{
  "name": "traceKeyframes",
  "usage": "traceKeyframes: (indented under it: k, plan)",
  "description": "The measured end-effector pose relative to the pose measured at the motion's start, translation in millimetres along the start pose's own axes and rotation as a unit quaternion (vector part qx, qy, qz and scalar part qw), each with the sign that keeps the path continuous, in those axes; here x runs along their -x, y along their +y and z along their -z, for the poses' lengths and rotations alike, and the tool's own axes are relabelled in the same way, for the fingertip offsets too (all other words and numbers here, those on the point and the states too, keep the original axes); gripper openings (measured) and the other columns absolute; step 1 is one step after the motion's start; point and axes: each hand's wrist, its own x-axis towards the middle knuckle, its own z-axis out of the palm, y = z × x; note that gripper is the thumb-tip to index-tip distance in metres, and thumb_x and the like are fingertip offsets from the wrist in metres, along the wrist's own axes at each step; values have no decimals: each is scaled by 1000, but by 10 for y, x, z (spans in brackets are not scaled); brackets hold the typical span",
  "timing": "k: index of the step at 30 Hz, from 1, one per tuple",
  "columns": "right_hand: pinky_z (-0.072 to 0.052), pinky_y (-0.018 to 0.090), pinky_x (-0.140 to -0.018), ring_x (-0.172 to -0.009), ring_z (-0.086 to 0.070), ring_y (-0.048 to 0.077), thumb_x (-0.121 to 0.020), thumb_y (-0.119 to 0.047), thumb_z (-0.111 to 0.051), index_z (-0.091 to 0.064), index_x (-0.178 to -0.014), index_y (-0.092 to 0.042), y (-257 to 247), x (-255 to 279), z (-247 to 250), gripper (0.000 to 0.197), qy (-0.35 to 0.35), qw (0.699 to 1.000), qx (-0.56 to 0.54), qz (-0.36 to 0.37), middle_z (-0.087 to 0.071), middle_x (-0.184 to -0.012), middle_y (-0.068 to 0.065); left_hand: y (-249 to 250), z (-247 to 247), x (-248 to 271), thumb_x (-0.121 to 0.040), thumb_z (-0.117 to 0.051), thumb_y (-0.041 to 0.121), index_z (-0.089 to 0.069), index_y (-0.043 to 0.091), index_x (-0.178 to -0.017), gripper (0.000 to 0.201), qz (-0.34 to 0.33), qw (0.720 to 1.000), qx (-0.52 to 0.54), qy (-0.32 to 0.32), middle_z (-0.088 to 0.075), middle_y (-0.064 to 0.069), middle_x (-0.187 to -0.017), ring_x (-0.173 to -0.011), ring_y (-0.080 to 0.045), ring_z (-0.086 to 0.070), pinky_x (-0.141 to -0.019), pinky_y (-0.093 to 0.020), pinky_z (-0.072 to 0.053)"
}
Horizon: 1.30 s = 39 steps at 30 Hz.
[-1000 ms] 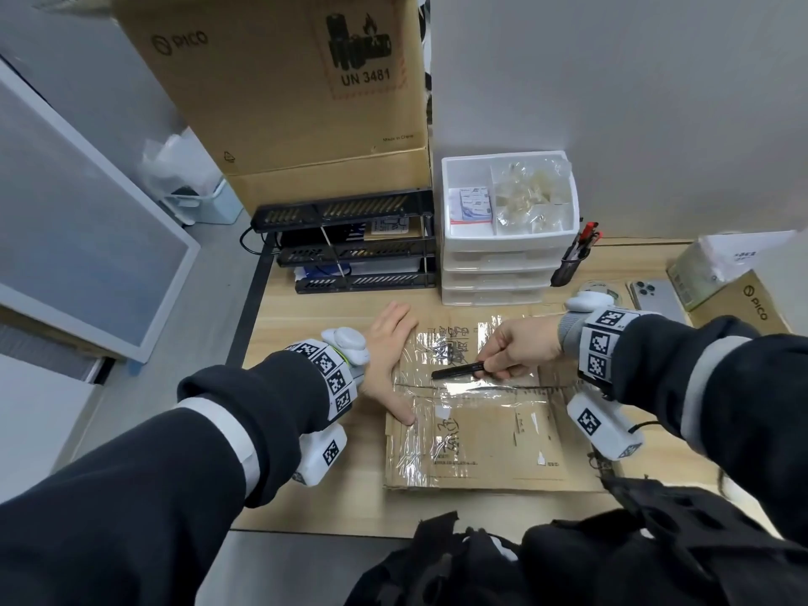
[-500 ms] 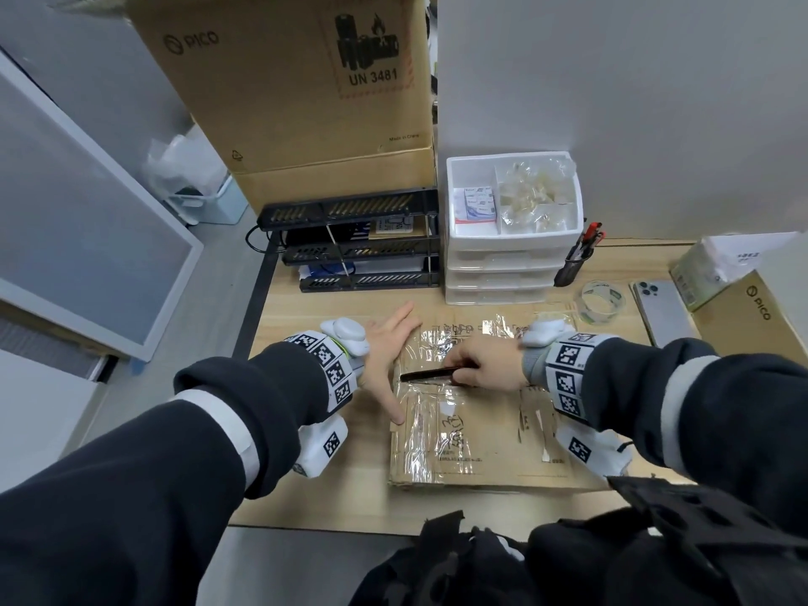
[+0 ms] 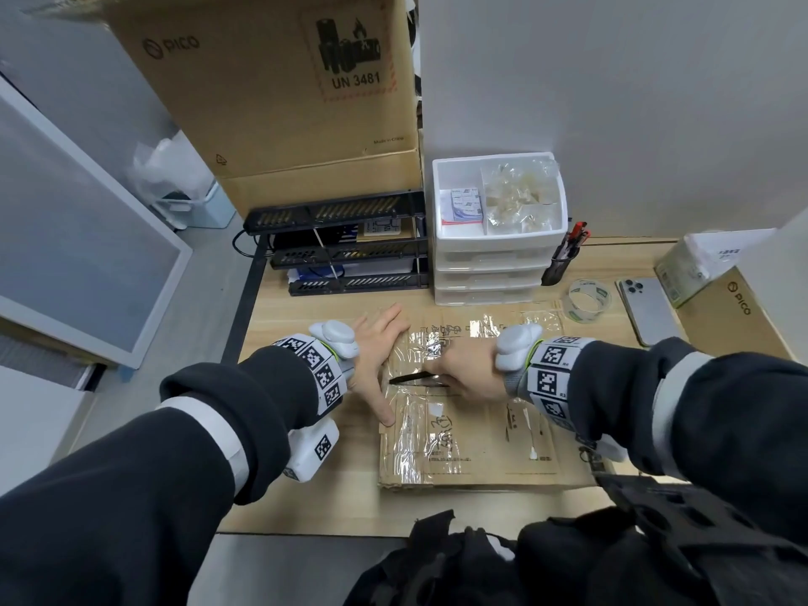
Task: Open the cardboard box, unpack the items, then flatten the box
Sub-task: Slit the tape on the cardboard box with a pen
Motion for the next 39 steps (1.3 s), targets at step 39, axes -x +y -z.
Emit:
traceKeyframes:
  k: [39]
  plan:
    - [-49, 34, -61, -68, -56, 27, -97, -22, -37, -51, -126, -18, 575, 449, -407, 32, 25, 997, 65, -20, -52, -76, 3, 320, 26, -65, -46, -87, 71, 4, 2, -157, 159, 83, 996, 31, -22, 26, -13, -163, -153, -33, -6, -122, -35, -16]
